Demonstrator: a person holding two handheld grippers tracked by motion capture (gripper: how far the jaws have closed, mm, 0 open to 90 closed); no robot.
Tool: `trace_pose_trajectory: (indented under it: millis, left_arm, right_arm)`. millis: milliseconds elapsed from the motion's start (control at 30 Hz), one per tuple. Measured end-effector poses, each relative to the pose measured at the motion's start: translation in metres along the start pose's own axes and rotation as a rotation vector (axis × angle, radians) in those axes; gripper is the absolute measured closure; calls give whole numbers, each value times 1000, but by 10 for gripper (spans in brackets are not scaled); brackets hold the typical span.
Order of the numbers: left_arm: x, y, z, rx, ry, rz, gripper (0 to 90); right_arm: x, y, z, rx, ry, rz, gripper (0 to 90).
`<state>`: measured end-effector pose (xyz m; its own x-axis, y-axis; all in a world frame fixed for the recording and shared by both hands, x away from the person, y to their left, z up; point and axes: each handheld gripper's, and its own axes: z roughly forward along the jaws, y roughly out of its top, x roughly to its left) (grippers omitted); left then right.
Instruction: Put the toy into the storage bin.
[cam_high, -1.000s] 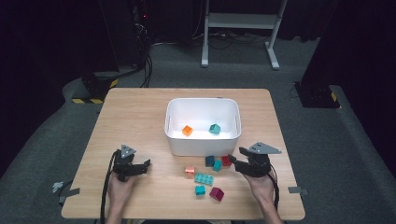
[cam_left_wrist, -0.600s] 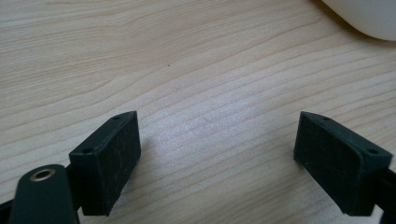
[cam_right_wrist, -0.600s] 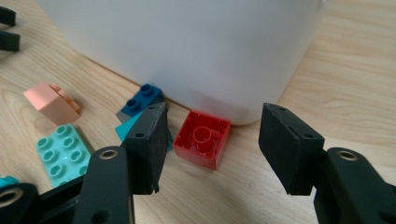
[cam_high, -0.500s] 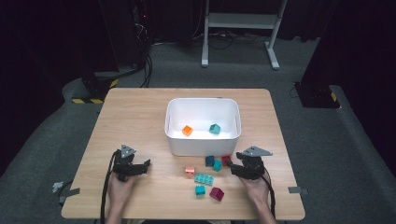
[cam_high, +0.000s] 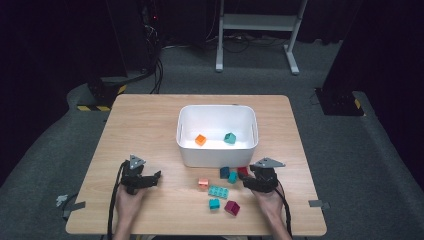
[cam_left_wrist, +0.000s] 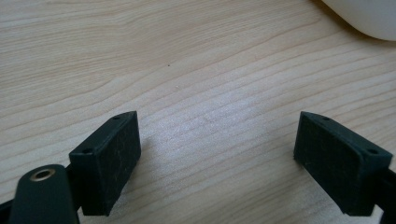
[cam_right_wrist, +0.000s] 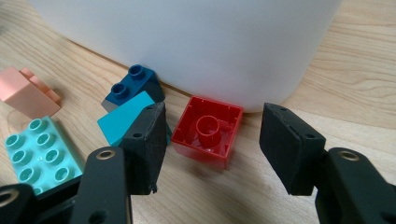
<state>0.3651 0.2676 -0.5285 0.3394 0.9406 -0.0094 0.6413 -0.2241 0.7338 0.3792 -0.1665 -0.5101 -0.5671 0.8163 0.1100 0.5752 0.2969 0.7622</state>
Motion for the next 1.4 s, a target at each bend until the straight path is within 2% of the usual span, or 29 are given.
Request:
trace_pose_trajectory:
  millis: [433, 667, 967, 1100, 1400]
  left_arm:
    - [0, 0, 0, 0, 0, 0, 148]
    - [0, 0, 0, 0, 1, 1, 148]
    - [0, 0, 0, -1, 0, -1, 148]
    - [0, 0, 0, -1, 0, 0, 148]
    - [0, 0, 0, 0, 0, 0, 148]
  right_arm:
    - [2, -1, 7, 26, -25, -9, 432]
    - [5, -2, 9, 31, -31, -24, 506]
    - [7, -8, 3, 17, -43, -23, 565]
    - [7, -10, 0, 12, -58, -43, 581]
    - [9, -11, -3, 3, -63, -61, 587]
